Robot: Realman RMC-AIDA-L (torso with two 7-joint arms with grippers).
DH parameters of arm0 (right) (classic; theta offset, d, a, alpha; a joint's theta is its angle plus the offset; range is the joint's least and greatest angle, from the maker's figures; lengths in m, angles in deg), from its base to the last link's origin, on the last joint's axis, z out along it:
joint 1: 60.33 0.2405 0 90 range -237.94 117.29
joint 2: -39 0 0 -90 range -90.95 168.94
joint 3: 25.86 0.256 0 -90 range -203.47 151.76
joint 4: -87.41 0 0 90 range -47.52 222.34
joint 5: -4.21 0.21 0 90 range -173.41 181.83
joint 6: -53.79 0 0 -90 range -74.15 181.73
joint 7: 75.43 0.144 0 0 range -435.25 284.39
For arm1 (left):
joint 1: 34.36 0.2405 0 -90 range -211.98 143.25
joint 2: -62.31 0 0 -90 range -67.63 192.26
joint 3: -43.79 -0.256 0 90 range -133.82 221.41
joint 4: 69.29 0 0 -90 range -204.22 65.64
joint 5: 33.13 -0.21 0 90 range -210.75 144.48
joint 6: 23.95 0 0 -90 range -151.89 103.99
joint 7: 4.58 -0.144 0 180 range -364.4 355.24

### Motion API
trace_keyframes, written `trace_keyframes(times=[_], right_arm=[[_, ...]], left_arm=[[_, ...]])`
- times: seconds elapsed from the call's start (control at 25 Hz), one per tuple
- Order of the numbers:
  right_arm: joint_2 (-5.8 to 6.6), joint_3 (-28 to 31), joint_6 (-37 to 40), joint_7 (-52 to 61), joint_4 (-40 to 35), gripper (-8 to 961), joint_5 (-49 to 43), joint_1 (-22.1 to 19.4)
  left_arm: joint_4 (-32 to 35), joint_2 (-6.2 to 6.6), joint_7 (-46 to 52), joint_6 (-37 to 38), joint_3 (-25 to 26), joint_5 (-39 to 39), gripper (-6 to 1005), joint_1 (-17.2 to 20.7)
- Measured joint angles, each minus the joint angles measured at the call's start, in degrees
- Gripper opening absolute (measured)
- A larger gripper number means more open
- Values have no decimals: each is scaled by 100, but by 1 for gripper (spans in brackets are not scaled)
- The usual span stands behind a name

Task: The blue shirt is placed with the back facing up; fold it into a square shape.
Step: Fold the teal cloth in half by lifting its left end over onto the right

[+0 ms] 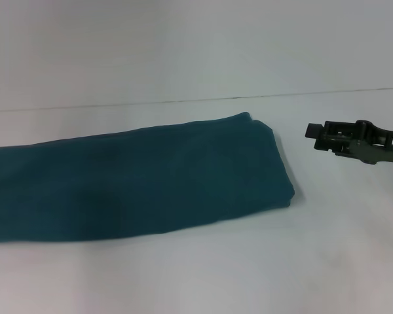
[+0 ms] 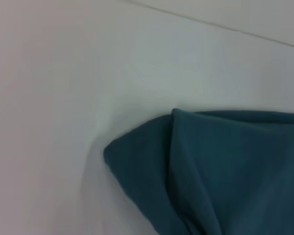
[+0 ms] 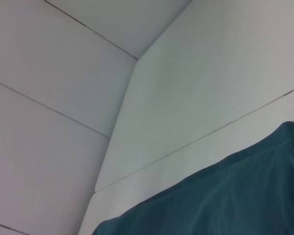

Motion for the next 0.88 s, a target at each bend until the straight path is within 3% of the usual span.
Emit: trace_keyframes(times=[0.36,0.48,0.68,0.88], right_arm=[[-4,1,-25,-64,0,568,1,-23],[-6,-4,-32,-68,0,568,1,-25],[-8,-4,-32,-70,0,568,0,-41],[-8,-3,-32,-71,0,568,-1,-50]], left_arm=[[1087,-237,-74,495,36,295,33,-27],[1957,-305,-78,1046,15,724,32,-131],[2612,-299,-65,1705,15,1054,32,-537],[2784,-368,-76,2001,-120,1132,33,-1049]])
